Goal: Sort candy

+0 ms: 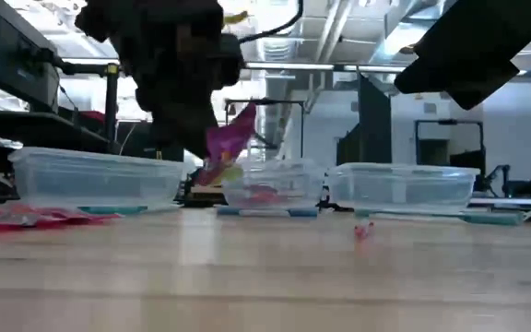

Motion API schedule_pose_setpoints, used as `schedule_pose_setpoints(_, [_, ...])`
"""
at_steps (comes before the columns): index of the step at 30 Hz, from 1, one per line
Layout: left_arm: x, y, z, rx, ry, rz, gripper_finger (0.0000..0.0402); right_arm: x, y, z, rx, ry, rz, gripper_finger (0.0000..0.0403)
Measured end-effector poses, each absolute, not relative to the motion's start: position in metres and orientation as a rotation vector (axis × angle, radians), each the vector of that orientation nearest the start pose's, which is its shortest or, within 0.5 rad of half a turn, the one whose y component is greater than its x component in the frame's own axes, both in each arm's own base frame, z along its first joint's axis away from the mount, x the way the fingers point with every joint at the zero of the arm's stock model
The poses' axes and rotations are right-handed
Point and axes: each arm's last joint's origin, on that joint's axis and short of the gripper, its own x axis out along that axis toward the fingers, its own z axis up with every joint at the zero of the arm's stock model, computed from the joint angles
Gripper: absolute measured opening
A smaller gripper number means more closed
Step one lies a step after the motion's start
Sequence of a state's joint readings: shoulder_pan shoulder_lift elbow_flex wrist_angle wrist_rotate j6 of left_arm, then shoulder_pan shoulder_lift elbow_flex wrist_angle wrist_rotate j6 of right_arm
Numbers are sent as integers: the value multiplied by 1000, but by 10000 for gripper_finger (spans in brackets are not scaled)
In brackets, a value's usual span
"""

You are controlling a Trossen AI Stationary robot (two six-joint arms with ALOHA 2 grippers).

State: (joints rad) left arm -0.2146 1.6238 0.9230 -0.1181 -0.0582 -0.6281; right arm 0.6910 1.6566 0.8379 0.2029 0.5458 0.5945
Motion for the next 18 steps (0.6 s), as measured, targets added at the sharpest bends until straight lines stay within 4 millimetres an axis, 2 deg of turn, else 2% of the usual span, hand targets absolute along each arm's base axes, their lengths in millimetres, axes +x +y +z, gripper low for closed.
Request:
schedule_pose_setpoints(9, [316,-69,183,-573,899,45,118,263,198,175,223,519,-14,132])
schedule_pose_setpoints(13, [314,-76,182,-579,903,67,124,264,197,175,225,518,-18,132])
schedule_pose_setpoints(18, [319,-77,187,-459,775,124,125,264,197,175,224,518,-19,132])
